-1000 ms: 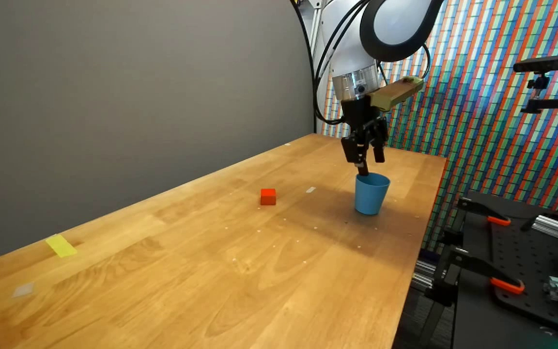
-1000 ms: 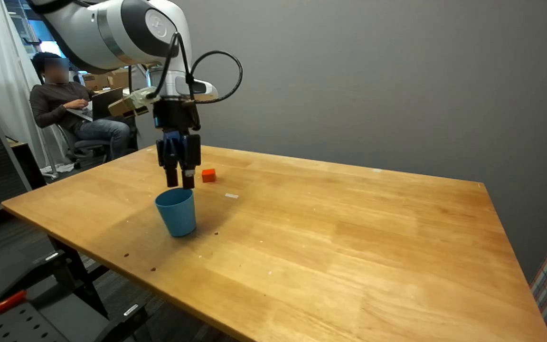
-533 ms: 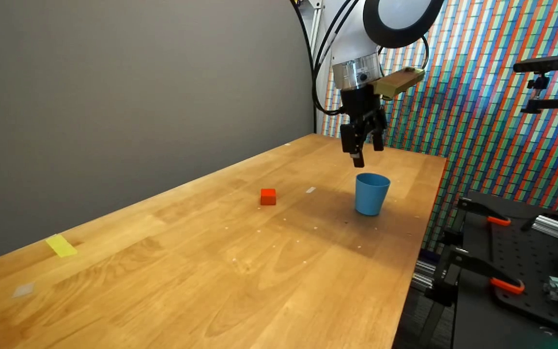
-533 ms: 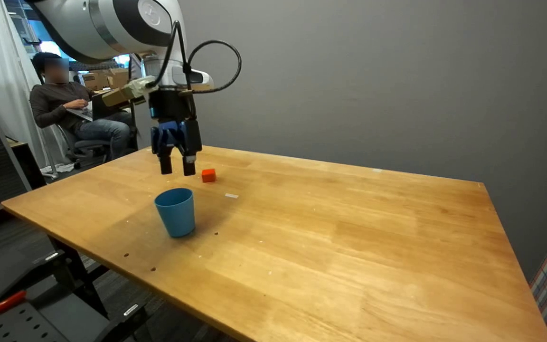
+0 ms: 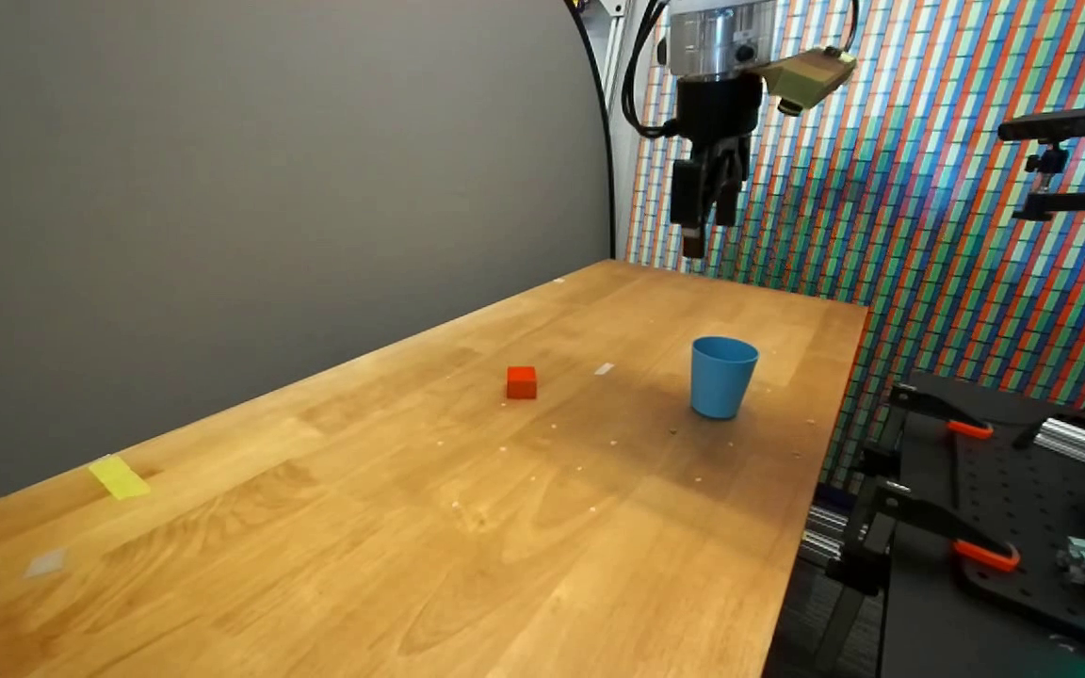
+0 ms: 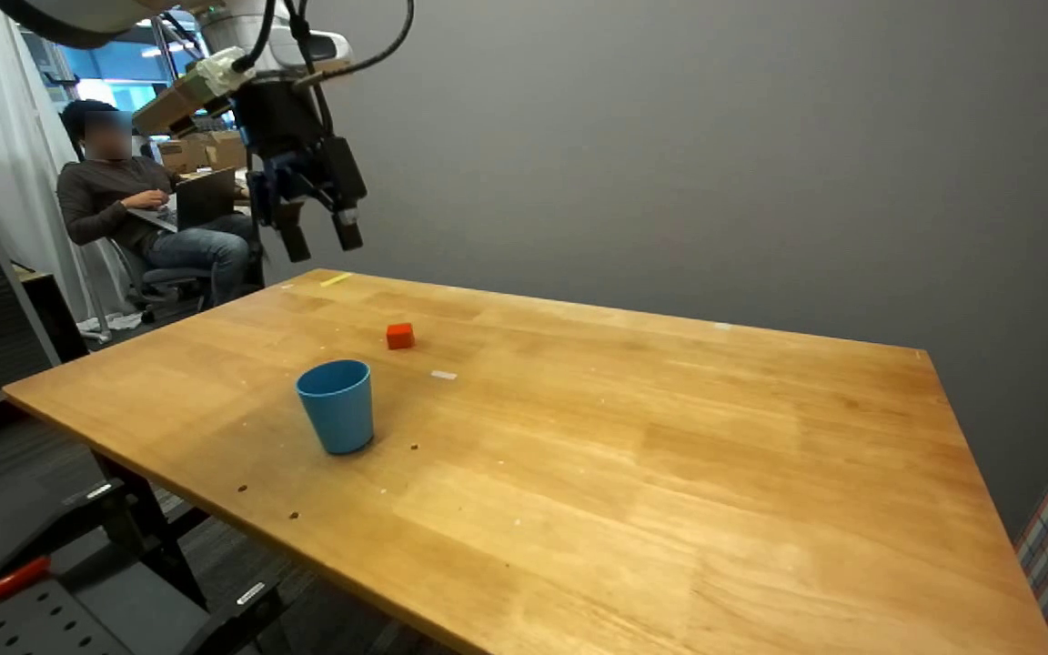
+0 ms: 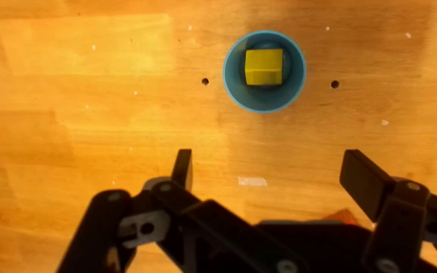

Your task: Put the yellow block in the cup

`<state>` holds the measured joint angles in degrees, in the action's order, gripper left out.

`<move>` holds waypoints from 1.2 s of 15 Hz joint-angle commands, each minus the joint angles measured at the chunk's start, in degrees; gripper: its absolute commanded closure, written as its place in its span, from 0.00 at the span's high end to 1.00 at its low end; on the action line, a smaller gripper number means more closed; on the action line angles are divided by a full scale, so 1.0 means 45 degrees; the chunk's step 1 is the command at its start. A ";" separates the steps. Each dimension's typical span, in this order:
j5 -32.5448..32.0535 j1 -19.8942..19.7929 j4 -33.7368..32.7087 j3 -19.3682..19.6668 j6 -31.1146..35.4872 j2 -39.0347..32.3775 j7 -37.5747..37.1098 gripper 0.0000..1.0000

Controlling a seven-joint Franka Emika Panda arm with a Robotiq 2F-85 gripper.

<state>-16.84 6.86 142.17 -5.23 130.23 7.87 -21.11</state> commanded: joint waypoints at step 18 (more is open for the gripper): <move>0.2115 -0.0327 -0.1152 -0.0370 0.0581 0.1140 0.1735 1.00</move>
